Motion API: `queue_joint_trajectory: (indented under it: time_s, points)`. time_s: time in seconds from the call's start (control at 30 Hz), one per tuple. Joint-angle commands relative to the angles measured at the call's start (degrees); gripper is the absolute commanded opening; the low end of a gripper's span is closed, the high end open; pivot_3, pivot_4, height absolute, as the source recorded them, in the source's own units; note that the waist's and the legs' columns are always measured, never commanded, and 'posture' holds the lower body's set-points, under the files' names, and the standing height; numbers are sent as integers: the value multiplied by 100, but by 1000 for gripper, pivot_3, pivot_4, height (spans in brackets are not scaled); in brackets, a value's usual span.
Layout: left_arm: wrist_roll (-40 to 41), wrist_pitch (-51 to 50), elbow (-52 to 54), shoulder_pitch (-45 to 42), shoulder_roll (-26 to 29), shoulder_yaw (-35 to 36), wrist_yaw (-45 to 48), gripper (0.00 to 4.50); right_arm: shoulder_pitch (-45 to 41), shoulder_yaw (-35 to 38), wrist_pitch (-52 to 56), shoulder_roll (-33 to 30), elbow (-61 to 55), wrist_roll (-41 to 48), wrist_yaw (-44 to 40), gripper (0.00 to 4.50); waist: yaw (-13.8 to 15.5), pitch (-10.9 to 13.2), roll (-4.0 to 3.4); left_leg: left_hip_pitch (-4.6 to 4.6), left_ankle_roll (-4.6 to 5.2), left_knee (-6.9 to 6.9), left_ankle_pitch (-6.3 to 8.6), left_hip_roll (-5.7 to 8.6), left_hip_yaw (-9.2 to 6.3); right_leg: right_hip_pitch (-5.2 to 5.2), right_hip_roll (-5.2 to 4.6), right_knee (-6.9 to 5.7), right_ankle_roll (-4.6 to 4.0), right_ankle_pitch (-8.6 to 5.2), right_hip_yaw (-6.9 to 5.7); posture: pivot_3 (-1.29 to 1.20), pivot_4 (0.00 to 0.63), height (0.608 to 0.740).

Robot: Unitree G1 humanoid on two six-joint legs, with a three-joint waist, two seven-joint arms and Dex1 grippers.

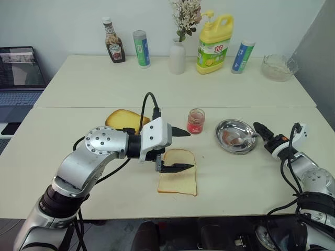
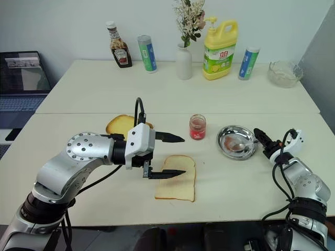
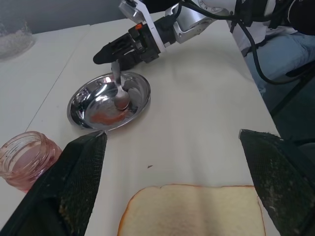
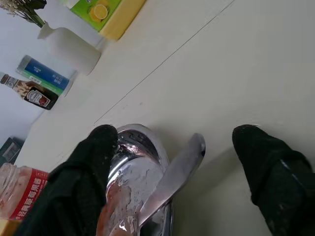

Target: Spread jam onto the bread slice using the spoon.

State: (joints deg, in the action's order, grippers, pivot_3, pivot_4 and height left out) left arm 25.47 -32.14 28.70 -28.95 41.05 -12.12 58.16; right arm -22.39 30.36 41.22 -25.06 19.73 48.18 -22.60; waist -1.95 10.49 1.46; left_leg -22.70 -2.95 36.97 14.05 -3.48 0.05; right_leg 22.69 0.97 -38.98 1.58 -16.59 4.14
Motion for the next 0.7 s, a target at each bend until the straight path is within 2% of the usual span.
queue_joint_trajectory:
  time_s: [0.03,0.23,0.3,0.6,0.7]
  points:
    - [-47,100,148,-24,-3,-5,15,4500,-45,107,-25,-73,-111,35,-101,2831,0,0,0,-1,0,0,0,0,0,0,0,0,0,0,0,0,150,740]
    - [-148,196,48,-34,-44,-80,41,4500,-63,227,-11,-81,-58,143,-172,538,1,0,0,-2,0,0,0,0,0,2,0,0,0,0,0,0,150,740]
    - [-146,194,15,-37,-75,-68,16,4500,-70,281,36,-77,-70,216,-159,43,1,-2,0,0,0,1,0,0,1,0,0,0,0,0,1,0,150,740]
    - [-29,-84,24,230,-204,165,-379,4500,45,488,272,-98,-548,568,-46,43,8,-4,-3,-2,0,1,0,0,-3,-1,-1,1,0,1,-2,0,150,740]
    - [-37,-345,-114,379,-178,507,-765,4500,172,525,529,-183,-1525,903,93,43,8,-2,-7,-5,0,1,0,0,-3,4,-1,-1,1,0,-1,0,150,740]
